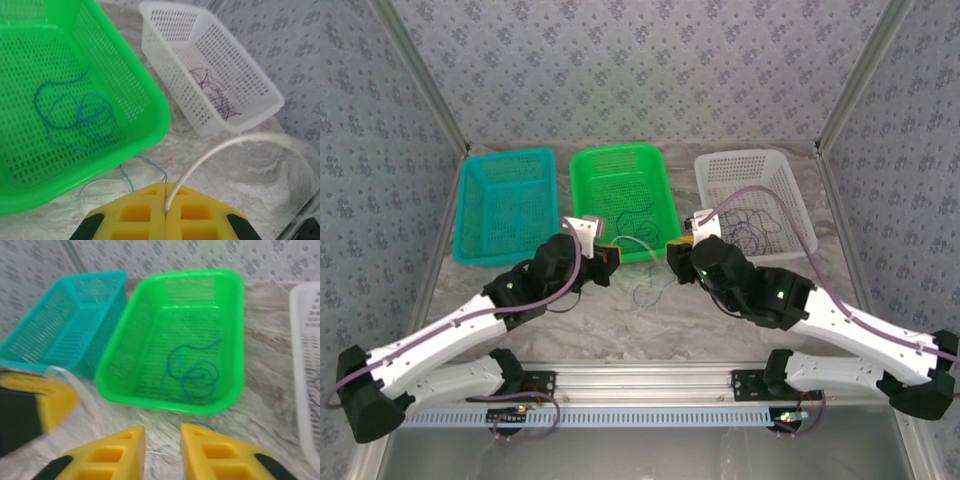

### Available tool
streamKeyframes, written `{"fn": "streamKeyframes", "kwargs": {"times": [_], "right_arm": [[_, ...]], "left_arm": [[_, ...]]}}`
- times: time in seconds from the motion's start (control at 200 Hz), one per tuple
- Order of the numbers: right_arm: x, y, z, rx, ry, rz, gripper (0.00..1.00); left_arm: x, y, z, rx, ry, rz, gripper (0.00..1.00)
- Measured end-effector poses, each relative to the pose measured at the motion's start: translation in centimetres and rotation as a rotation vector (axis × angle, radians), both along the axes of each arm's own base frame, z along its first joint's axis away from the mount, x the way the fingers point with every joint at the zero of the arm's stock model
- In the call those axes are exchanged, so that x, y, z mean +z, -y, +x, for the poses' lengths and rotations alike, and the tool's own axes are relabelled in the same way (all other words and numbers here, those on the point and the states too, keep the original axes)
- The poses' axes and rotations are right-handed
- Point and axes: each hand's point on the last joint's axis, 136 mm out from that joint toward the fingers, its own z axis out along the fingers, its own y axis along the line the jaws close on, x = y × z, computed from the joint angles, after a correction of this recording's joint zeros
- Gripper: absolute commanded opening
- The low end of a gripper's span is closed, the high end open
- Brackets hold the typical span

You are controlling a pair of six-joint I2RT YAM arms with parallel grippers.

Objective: Untangle the cables

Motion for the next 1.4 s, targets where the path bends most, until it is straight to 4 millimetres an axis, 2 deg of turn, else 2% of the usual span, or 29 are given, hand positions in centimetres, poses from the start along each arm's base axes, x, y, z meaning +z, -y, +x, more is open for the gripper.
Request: {"fn": "streamKeyframes", "kwargs": {"times": [0.065, 0.16, 0.245, 0.495, 0.68, 0.909, 1.114, 1.274, 1.399], "right_arm": [[-1.5, 0.2, 0.2, -0.025, -0.033, -0.041, 0.46], [-3.4, 0.1, 0.5, -0.049, -0.075, -0.089, 0.68], [-4.5, -0.3, 0.6, -0.059, -0.097, -0.107, 0.75], [-5.0, -2.1, 0.0, -0.024, -0.091, -0.048, 0.79], [-5.2, -1.4, -1.0, -0.021, -0.086, 0.010, 0.79], [-3.7, -0.6, -1.8, -0.019, -0.060, 0.065, 0.79], [-3.8, -1.4, -2.2, 0.017, -0.050, 0.051, 0.80], [-5.9, -3.1, -1.4, 0.001, -0.054, 0.008, 0.89], [-8.3, -4.1, -0.1, -0.040, -0.062, -0.048, 0.90]], "left_arm": [[1.2, 0.0, -0.1, -0.008, 0.020, -0.016, 0.00], [1.9, 0.2, -0.2, -0.019, 0.027, -0.027, 0.00], [2.2, 0.5, -0.2, -0.029, 0.023, -0.031, 0.00], [2.8, 0.8, 0.0, -0.027, 0.006, -0.018, 0.00], [2.6, 0.8, 0.4, -0.008, -0.009, 0.008, 0.00], [1.1, 1.2, 0.9, 0.004, -0.058, 0.062, 0.00], [0.8, 1.2, 0.8, 0.004, -0.068, 0.070, 0.00], [1.0, 1.5, 0.6, -0.017, -0.076, 0.054, 0.00], [2.0, 2.0, 0.4, -0.035, -0.074, 0.026, 0.00]]}}
